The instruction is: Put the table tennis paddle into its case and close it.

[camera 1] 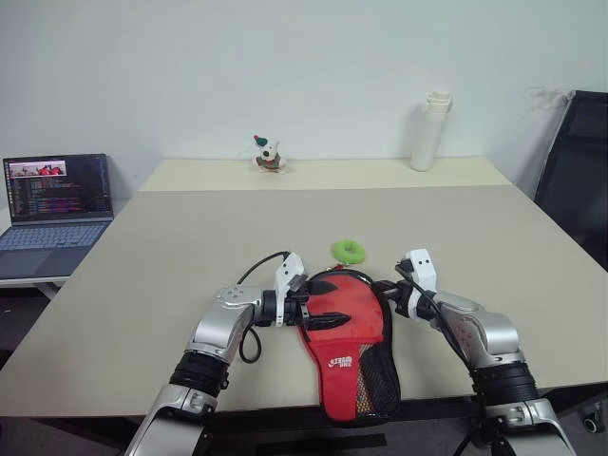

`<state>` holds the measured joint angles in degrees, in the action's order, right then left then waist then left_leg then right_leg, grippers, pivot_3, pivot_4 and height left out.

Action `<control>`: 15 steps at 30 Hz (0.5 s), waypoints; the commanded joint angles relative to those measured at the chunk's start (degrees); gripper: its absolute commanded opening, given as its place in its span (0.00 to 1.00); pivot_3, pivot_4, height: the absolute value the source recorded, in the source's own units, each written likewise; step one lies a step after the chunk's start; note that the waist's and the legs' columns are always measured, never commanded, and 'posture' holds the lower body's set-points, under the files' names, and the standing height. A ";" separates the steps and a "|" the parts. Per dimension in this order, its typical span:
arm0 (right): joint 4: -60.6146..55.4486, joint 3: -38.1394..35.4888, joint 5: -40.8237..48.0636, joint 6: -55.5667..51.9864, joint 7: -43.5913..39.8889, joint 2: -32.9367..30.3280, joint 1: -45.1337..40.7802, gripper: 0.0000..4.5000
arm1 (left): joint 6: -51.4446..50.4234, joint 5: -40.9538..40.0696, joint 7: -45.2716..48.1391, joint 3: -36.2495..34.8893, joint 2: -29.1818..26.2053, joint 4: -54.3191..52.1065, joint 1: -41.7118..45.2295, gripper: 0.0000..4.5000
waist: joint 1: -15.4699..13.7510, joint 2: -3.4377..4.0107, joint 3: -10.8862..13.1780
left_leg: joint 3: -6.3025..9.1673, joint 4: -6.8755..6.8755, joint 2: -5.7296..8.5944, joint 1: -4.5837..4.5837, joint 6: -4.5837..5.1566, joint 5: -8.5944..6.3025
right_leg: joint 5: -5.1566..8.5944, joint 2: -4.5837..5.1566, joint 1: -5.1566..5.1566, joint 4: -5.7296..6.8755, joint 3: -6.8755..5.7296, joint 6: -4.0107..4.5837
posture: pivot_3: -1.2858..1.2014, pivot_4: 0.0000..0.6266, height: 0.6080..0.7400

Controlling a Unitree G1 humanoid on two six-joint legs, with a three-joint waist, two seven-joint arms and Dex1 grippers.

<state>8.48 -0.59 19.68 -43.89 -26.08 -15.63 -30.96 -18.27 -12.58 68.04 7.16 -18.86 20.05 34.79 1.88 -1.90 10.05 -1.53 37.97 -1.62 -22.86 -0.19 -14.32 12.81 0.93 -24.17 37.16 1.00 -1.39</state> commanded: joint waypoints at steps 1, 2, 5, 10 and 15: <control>-2.91 -0.46 0.35 0.03 -0.19 -0.31 -0.56 0.01 | 0.60 -0.76 -0.58 0.58 0.07 -2.57 -0.07 1.00 | -0.01 0.00 0.00 | 0.00 0.00 0.00 0.00 0.00 0.00 | 0.00 0.00 0.00 0.00 0.00 0.00 | 0.52 0.24 1.00; -3.63 -0.98 0.62 -0.43 -0.16 -0.51 -0.17 0.01 | 0.70 -0.71 -0.74 0.68 0.18 -2.52 -0.12 1.00 | -0.02 0.00 0.00 | 0.00 0.00 0.00 0.00 0.00 0.00 | 0.00 0.00 0.00 0.00 0.00 0.00 | 0.52 0.24 1.00; -6.39 -1.98 1.34 -2.16 -0.43 -1.58 1.07 0.16 | 1.25 -0.47 -1.41 1.03 0.75 -1.80 0.06 1.00 | -0.16 0.00 0.00 | 0.03 0.00 0.01 -0.03 0.00 0.00 | 0.00 0.01 0.00 -0.02 -0.02 0.00 | 0.52 0.24 1.00; -13.12 -4.16 5.17 -6.80 -1.98 -3.71 1.94 0.55 | 2.36 -0.10 -2.36 1.80 1.84 -0.43 0.93 1.00 | -0.24 0.00 0.00 | 0.03 0.00 0.04 -0.05 0.00 0.00 | 0.00 0.04 0.00 -0.04 -0.02 0.00 | 0.52 0.24 1.00; -15.45 -9.47 11.40 -11.16 -3.38 -5.99 -1.71 0.61 | 4.53 0.80 -3.43 2.38 3.41 2.93 2.29 1.00 | -0.17 0.00 0.00 | 0.04 0.00 0.05 -0.04 0.00 0.00 | 0.02 0.05 0.01 -0.04 -0.03 -0.04 | 0.52 0.24 1.00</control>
<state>-5.28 -8.03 28.80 -54.51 -28.99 -21.23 -30.50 -15.40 -12.11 65.14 8.89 -16.15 22.89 35.61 1.71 -1.90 10.06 -1.51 37.98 -1.57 -22.89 -0.19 -14.32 12.84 0.98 -24.16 37.12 0.99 -1.46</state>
